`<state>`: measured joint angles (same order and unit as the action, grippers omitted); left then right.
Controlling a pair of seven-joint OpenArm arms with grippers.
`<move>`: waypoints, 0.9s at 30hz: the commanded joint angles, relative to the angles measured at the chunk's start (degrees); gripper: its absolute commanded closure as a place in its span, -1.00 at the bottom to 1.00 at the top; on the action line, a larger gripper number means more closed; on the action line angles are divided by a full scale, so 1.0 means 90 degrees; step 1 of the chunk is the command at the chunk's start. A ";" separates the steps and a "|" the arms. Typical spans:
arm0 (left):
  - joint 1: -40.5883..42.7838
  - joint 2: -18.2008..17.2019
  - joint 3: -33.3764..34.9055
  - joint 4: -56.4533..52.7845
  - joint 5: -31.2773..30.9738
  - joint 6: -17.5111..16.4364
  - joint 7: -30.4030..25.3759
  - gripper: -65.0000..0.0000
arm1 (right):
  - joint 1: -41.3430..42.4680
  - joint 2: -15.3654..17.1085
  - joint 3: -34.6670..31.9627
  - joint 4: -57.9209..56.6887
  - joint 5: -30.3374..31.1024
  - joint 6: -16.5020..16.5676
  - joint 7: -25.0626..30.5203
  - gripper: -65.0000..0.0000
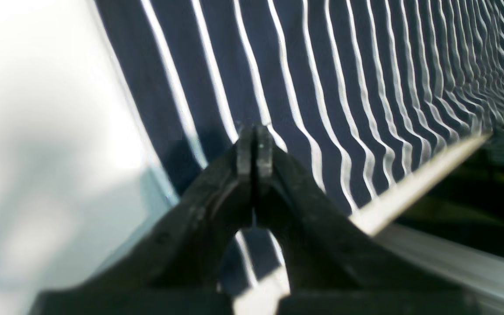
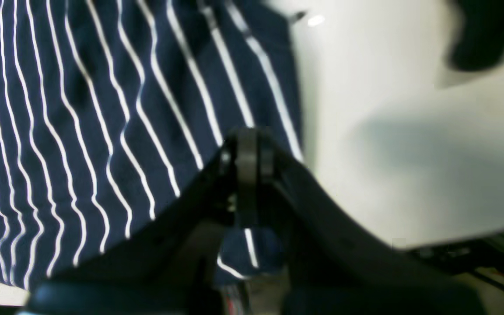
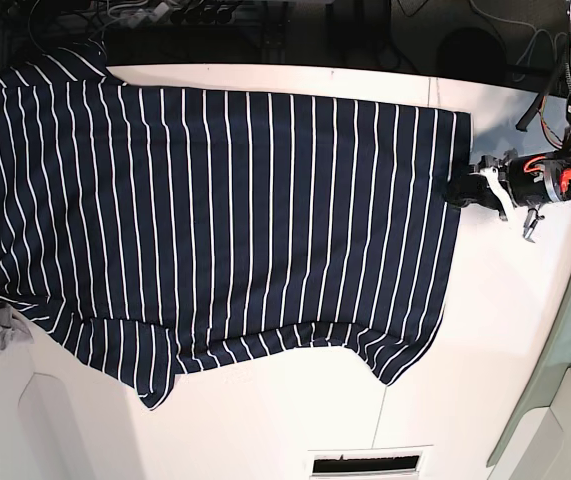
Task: Layout the t-shirt on the table in an organized manner, then fold the t-shirt properly
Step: 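Drag the held shirt edge with the left gripper along the table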
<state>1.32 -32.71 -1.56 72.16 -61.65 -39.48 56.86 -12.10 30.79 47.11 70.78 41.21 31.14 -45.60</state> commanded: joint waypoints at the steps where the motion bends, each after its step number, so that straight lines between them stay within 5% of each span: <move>1: 0.0015 -0.0107 -0.0041 0.0192 -0.0340 -0.0057 0.0126 0.97 | -0.0148 0.0197 0.0219 0.0100 0.0160 0.0068 0.0039 1.00; 8: 0.0869 -0.0046 -0.0041 0.1180 -0.0748 -0.0057 0.0362 0.82 | -0.1115 0.0209 0.0459 0.0100 0.0262 0.0068 0.0090 1.00; 11: 0.1158 -0.0051 -0.0041 0.1525 -0.0748 -0.0057 0.0352 0.54 | -0.1358 0.0204 0.0459 0.0100 0.0260 0.0068 0.0321 0.28; 13: 0.1292 -0.0049 -0.0041 0.1625 -0.0748 -0.0057 0.0352 0.40 | -0.1392 0.0206 0.0459 0.0100 0.0250 0.0070 0.0423 0.03; 27: 0.1370 0.0022 -0.0041 0.1625 -0.0746 -0.0057 0.0311 0.37 | -0.1367 0.0189 -0.0811 0.0092 -0.0100 0.0112 0.0950 0.02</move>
<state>13.98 -31.88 -1.52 85.97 -67.11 -39.48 60.16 -24.27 31.05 39.27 70.83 39.77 32.12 -38.02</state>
